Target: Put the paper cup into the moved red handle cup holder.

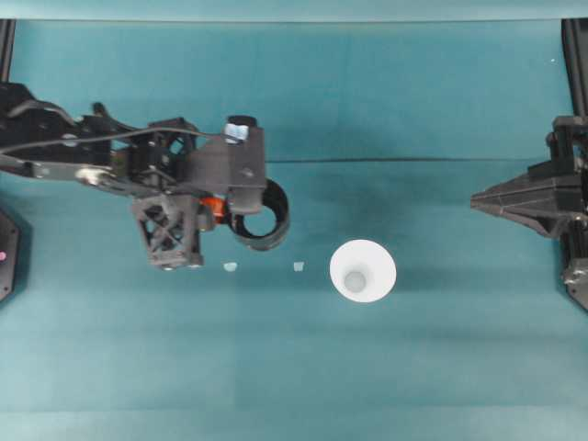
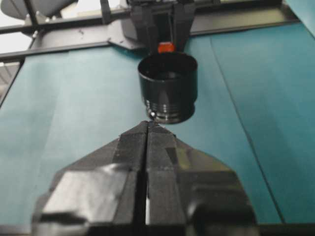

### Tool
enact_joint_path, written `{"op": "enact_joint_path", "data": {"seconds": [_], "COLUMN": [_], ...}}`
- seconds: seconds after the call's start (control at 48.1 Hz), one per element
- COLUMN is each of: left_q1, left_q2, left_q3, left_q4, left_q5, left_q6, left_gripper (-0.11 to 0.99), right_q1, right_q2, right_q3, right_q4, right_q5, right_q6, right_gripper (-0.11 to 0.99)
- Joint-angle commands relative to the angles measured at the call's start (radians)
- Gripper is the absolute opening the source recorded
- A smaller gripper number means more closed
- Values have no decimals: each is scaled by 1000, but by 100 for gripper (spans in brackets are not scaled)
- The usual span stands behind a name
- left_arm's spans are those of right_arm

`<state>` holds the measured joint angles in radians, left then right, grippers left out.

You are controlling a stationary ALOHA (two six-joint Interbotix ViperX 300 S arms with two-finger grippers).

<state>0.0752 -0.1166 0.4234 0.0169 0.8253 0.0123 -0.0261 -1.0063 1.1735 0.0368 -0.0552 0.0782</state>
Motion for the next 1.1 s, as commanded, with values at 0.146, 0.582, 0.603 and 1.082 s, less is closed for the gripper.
{"op": "enact_joint_path", "data": {"seconds": [0.146, 0.582, 0.603, 1.082], "left_q1": [-18, -37, -37, -44], "left_q2": [37, 169, 173, 249], "left_q3": [12, 0, -2, -34], "left_q4": [2, 2, 2, 2], "left_q5": [-140, -164, -163, -175], "left_q6": [15, 23, 23, 23], "left_gripper": [28, 28, 28, 28], "right_q1": [-8, -14, -14, -14], "right_q2": [2, -9, -9, -9], "right_q3": [-8, -8, -8, -8], "right_q4": [2, 2, 2, 2], "right_q5": [17, 21, 21, 23], "right_q6": [6, 8, 6, 8], "right_gripper": [-11, -11, -11, -11]}}
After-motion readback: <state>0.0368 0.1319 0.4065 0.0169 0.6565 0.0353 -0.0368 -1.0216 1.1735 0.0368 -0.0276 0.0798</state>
